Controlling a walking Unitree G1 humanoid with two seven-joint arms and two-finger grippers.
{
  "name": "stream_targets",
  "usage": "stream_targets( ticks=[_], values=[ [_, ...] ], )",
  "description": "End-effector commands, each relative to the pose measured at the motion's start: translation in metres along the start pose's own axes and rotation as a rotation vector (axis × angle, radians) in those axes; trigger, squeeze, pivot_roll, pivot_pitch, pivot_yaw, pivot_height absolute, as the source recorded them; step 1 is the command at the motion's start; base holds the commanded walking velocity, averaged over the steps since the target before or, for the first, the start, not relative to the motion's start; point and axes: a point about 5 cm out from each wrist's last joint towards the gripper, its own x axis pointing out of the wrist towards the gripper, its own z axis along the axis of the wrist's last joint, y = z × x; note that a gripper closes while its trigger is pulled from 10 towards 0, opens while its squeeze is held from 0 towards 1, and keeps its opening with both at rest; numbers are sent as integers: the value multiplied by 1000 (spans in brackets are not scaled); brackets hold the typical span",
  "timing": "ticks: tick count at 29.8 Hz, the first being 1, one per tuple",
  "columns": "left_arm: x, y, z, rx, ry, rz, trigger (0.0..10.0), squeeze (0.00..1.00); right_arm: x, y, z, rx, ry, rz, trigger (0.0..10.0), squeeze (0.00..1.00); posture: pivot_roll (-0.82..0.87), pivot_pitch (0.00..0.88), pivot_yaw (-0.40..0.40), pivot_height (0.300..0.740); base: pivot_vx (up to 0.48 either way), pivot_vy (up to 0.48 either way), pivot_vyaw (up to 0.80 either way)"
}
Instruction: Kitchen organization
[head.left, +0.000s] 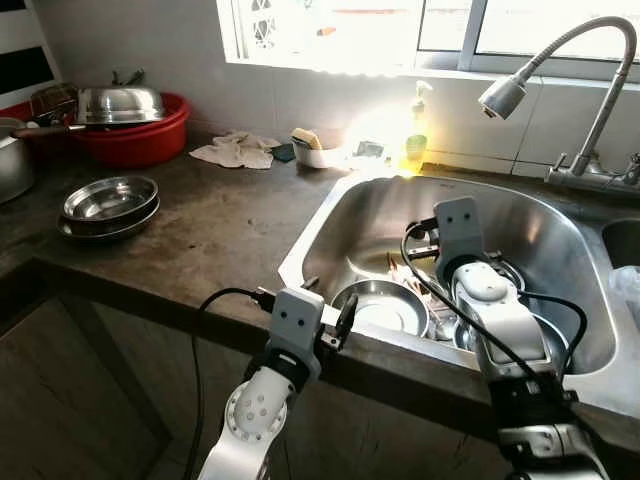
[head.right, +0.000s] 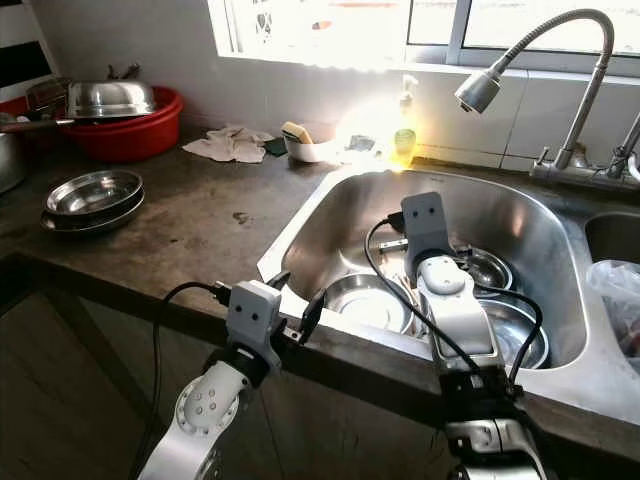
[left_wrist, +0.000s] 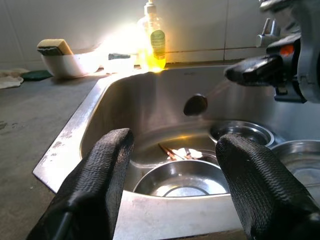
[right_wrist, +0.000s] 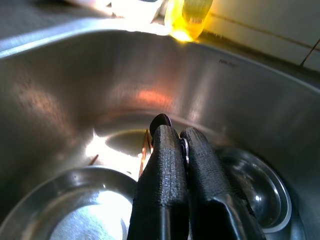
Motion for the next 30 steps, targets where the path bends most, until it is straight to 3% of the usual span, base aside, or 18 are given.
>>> stream_targets(
  ticks=[1, 2, 3, 13, 20, 21, 25, 26, 30],
  values=[
    [-2, 1, 2, 19, 0, 11, 10000, 0, 3, -4, 5, -7, -10, -3, 10000, 0, 140, 0, -39, 740, 0, 0, 0],
    [-2, 0, 2, 18, 1, 11, 10000, 0, 4, -4, 4, -17, 4, 4, 10000, 118, 142, 0, -39, 740, 0, 0, 0],
    [-2, 0, 2, 17, 1, 13, 10000, 0, 4, -5, 2, -34, 9, -2, 10000, 1000, 141, 0, -43, 740, 0, 0, 0],
    [-2, 1, 2, 15, 2, 27, 10000, 0, 2, -5, -3, -18, 5, -18, 10000, 1000, 142, 0, -42, 740, 0, 0, 0],
    [-1, 1, 2, 16, -1, 25, 10000, 0, -9, -7, 5, 35, -80, -69, 10000, 1000, 134, 0, -35, 740, 0, 0, 0],
    [-1, 1, 3, 15, -1, 25, 10000, 0, -12, -8, 8, 42, -103, -80, 10000, 0, 134, 0, -35, 740, 0, 0, 0],
    [0, 1, 3, 14, -4, 23, 10000, 0, -24, -9, 16, 76, -199, -108, 10000, 0, 132, 0, -32, 740, 0, 0, 0],
    [0, 1, 4, 18, -7, 27, 10000, 0, -36, -10, 23, 84, -282, -115, 10000, 0, 128, 0, -28, 740, 0, 0, 0],
    [0, 3, 4, 19, -6, 33, 10000, 0, -52, -9, 29, 105, -364, -122, 10000, 0, 121, 0, -26, 740, 0, 0, 0]
  ],
)
